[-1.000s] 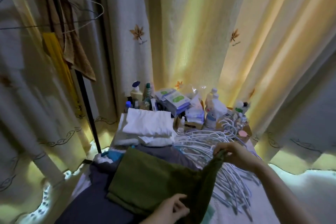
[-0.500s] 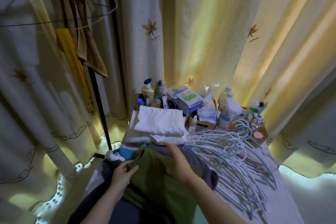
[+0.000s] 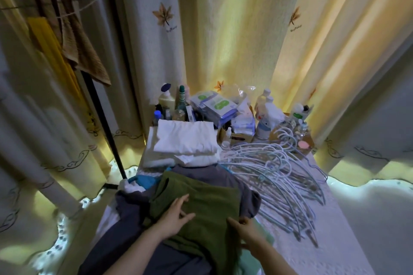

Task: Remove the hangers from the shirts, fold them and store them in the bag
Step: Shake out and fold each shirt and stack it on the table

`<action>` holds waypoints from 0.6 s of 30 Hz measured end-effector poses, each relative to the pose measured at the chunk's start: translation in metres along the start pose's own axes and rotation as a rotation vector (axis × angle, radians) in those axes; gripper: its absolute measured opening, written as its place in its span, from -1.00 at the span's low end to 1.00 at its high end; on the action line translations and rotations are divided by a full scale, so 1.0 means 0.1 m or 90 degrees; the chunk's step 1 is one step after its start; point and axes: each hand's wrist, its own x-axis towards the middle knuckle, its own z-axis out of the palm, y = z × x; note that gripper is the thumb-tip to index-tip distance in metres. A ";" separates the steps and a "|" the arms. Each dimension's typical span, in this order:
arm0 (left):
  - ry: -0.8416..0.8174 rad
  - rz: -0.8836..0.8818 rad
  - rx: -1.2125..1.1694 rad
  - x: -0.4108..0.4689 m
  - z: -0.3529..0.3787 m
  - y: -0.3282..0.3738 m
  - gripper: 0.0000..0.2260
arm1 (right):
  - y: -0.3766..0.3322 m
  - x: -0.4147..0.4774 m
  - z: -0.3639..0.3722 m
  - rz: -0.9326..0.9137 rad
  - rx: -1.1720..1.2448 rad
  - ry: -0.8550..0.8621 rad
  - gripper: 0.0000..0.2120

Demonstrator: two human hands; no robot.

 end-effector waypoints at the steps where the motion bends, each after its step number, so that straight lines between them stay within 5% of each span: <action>1: -0.002 -0.041 -0.053 0.02 -0.01 0.03 -0.46 | -0.06 -0.04 0.03 0.005 0.023 -0.008 -0.73; 6: -0.059 -0.181 -0.271 0.06 -0.27 0.18 -0.55 | -0.60 -0.33 0.41 -0.184 0.132 -0.087 -0.64; 9: 0.051 -0.170 -0.414 0.09 -0.52 0.13 -0.45 | -0.94 -0.46 0.81 -0.204 0.093 -0.243 -0.59; 11: 0.076 -0.141 -0.338 0.07 -0.70 0.04 -0.43 | -1.00 -0.43 1.01 -0.219 0.023 -0.285 -0.56; 15: 0.154 -0.138 -0.082 0.06 -0.76 -0.19 -0.53 | -0.72 -0.21 1.09 -0.231 -0.037 0.073 -0.92; 18: 0.262 -0.095 -0.103 0.11 -0.75 -0.23 -0.57 | -0.41 -0.13 1.13 -0.101 0.002 0.076 -0.74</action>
